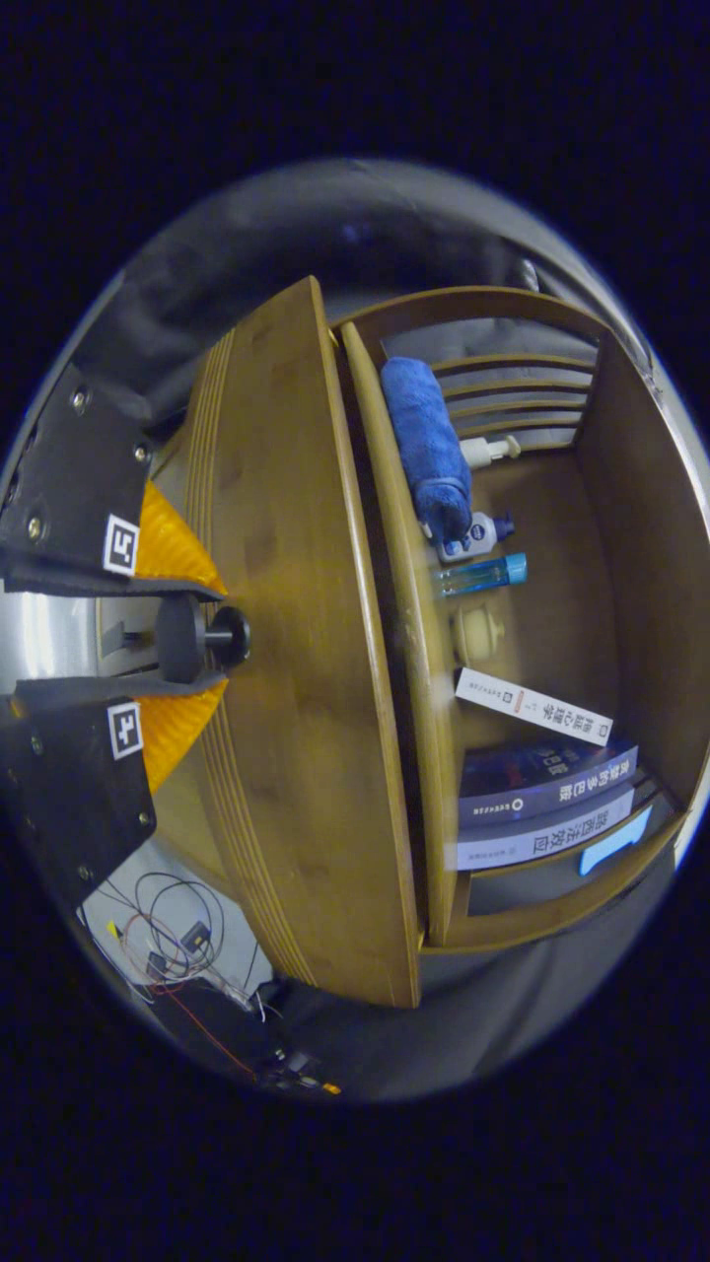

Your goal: Pull open the drawer, take out the items inside it, and place them on the countertop above the cabinet.

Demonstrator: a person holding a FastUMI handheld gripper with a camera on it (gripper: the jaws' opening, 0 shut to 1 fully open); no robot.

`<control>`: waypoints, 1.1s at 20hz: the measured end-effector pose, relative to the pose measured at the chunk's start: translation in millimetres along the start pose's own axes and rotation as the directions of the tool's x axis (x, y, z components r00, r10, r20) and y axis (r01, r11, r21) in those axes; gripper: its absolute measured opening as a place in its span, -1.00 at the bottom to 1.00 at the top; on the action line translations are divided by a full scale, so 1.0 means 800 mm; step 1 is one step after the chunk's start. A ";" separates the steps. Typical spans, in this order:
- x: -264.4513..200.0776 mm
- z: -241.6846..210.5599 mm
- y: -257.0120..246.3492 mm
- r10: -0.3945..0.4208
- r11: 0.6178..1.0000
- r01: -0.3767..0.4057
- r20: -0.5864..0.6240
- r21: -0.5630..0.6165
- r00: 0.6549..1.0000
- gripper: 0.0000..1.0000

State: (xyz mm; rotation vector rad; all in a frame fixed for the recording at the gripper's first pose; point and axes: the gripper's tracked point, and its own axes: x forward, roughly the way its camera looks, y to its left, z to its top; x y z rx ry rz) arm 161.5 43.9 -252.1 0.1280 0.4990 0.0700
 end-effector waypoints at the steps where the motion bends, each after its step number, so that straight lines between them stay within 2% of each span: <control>1: -0.009 -0.003 -0.001 -0.002 1.000 0.002 -0.003 0.004 1.000 -0.35; 16: -0.131 -0.066 -0.011 -0.089 0.996 0.090 -0.057 0.010 0.994 -0.35; 22: -0.148 -0.073 -0.014 -0.140 0.990 0.141 -0.073 0.011 0.987 -0.35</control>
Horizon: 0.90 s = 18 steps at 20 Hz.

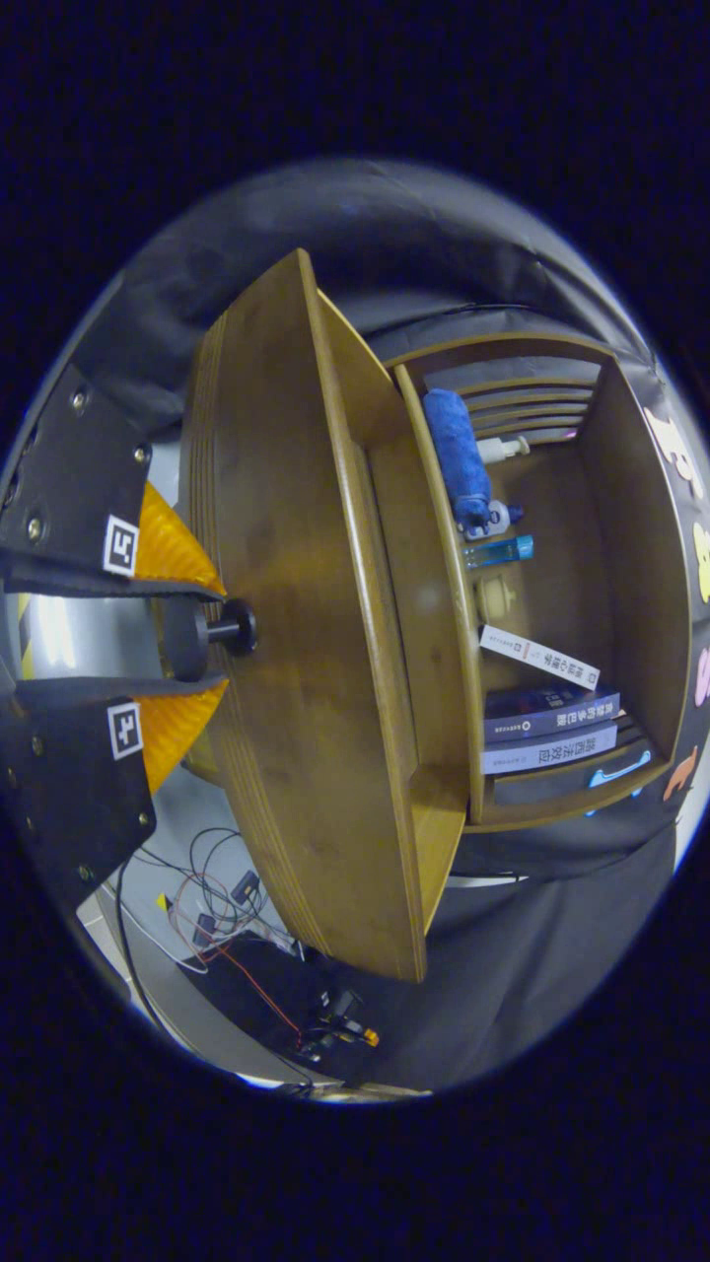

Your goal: Pull open the drawer, take out the items inside it, and place them on the countertop above the cabinet.

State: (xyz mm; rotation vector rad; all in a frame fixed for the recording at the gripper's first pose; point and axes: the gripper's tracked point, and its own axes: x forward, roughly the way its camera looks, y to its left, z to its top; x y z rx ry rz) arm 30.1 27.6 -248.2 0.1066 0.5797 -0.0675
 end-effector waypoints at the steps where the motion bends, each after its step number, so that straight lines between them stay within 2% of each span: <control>1: -0.001 0.000 0.000 0.002 1.000 -0.002 0.003 -0.002 1.000 -0.35; 7: 0.001 0.003 -0.002 0.007 1.000 -0.007 0.006 -0.014 1.000 -0.34; 10: -0.004 0.009 -0.001 0.010 0.999 -0.009 0.034 -0.045 0.999 -0.11; 12: -0.017 0.025 0.003 0.018 0.997 -0.012 0.081 -0.077 0.997 -0.09; 15: -0.035 0.065 0.011 0.040 0.997 -0.028 0.176 -0.070 0.984 0.24; 18: -0.056 0.109 0.009 0.032 0.998 -0.017 0.264 -0.059 0.964 0.30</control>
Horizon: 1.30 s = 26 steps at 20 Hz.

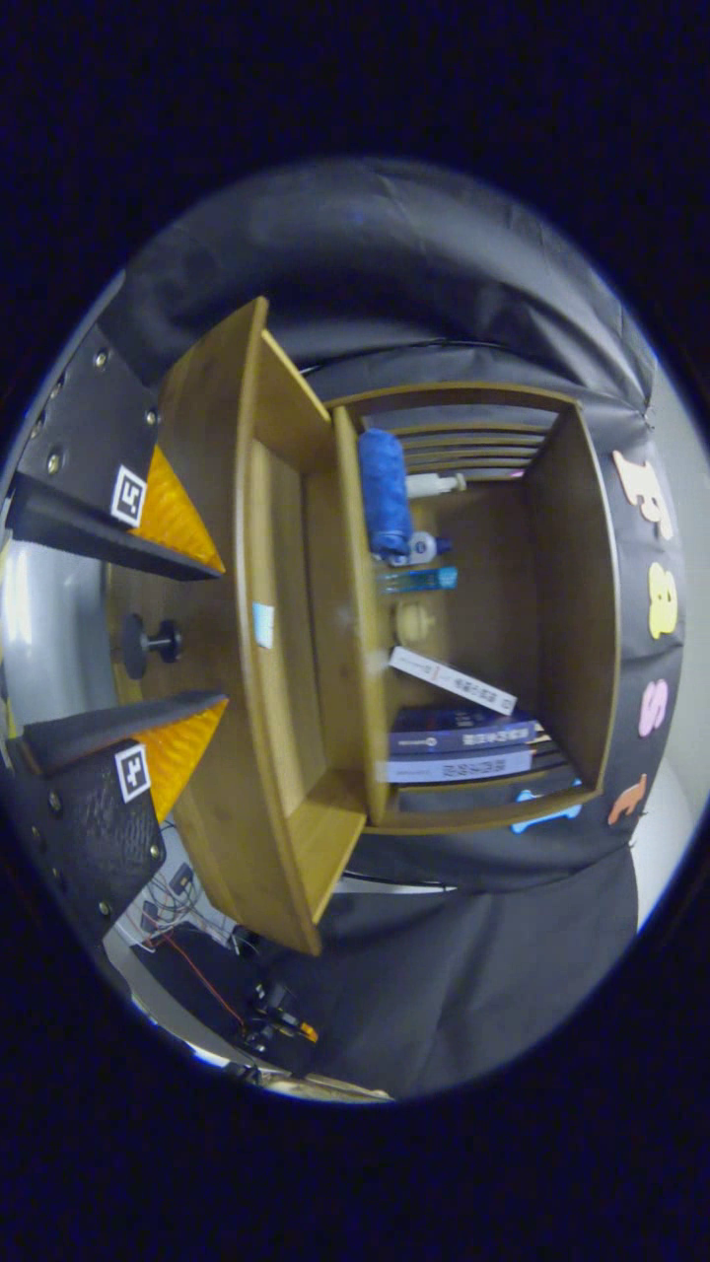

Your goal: Pull open the drawer, take out the items inside it, and place them on the countertop above the cabinet.

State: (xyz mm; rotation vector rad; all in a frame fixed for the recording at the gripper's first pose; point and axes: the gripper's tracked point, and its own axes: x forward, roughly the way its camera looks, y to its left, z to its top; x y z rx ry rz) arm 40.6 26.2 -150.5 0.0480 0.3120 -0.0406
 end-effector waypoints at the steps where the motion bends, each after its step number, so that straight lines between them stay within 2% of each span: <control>1: 0.000 0.015 -0.004 -0.015 1.000 0.015 0.021 -0.005 1.000 0.31; 5: 0.020 0.067 -0.009 -0.069 0.997 0.071 0.070 -0.020 0.995 0.31; 8: 0.053 0.084 -0.001 -0.092 0.996 0.092 0.060 -0.011 0.994 0.61; 10: 0.073 0.088 0.000 -0.115 0.993 0.115 0.026 -0.008 0.993 0.80; 13: 0.099 0.077 0.003 -0.145 0.989 0.144 -0.078 -0.014 0.986 0.80; 16: 0.116 0.072 0.004 -0.155 0.986 0.163 -0.156 0.041 0.976 0.81; 20: 0.124 0.058 -0.011 -0.207 0.968 0.236 -0.257 0.083 0.944 0.81; 24: 0.127 0.028 -0.024 -0.248 0.962 0.274 -0.383 0.014 0.890 0.81; 26: 0.132 0.013 -0.021 -0.240 0.963 0.269 -0.440 0.005 0.865 0.81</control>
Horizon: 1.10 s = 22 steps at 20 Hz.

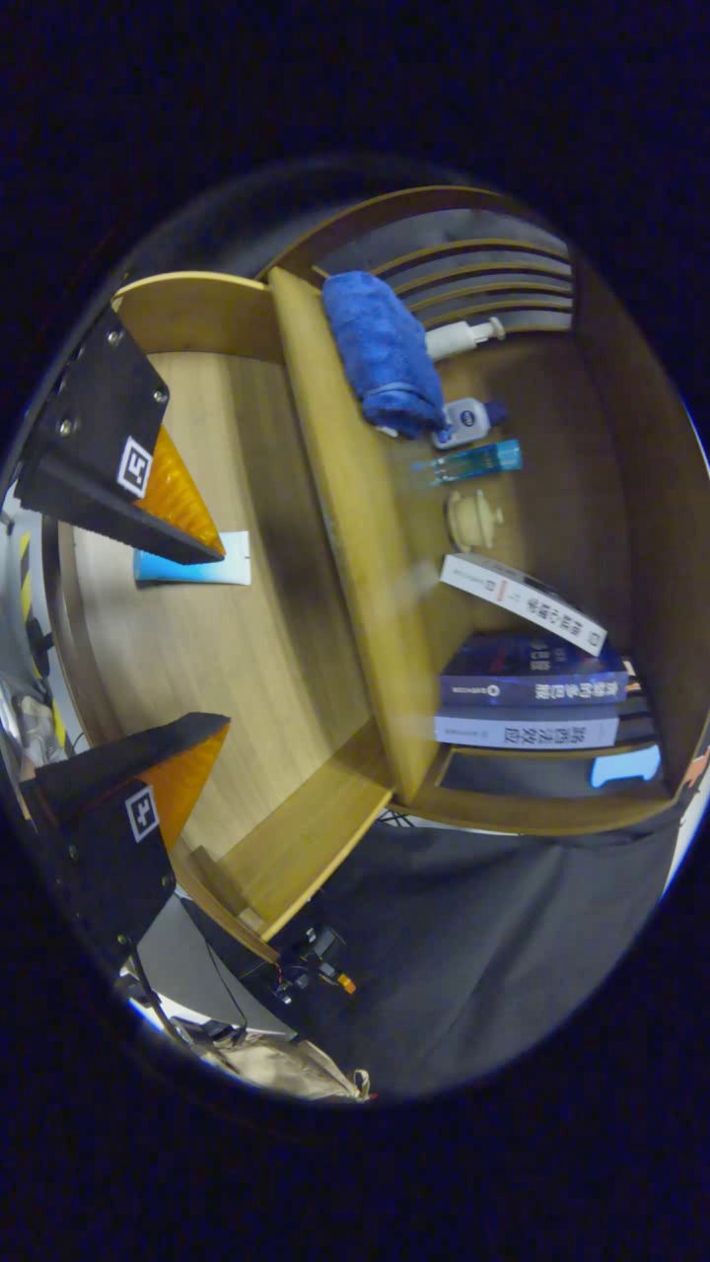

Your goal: Pull open the drawer, take out the items inside it, and place them on the countertop above the cabinet.

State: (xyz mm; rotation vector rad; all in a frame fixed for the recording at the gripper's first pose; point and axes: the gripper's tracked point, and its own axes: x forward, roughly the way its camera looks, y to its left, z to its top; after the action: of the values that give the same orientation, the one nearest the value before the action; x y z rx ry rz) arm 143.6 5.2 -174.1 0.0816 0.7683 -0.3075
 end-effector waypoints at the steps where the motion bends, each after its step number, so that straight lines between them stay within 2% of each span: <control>1: 0.006 -0.006 0.004 0.010 1.000 -0.009 -0.028 0.009 1.000 0.81; 4: 0.021 -0.024 0.009 0.008 1.000 -0.006 -0.099 0.019 0.995 0.82; 8: 0.035 -0.041 -0.004 -0.093 0.992 0.070 -0.217 -0.109 0.972 0.75; 10: 0.043 -0.049 -0.001 -0.111 0.988 0.076 -0.269 -0.137 0.957 0.75; 18: 0.075 -0.057 -0.002 -0.140 0.979 0.067 -0.390 -0.195 0.910 0.74; 22: 0.090 -0.046 0.008 -0.105 0.988 0.049 -0.395 -0.149 0.912 0.71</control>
State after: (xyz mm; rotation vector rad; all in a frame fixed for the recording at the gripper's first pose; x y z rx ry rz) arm 169.7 0.1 -250.7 -0.0167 1.2037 -0.3162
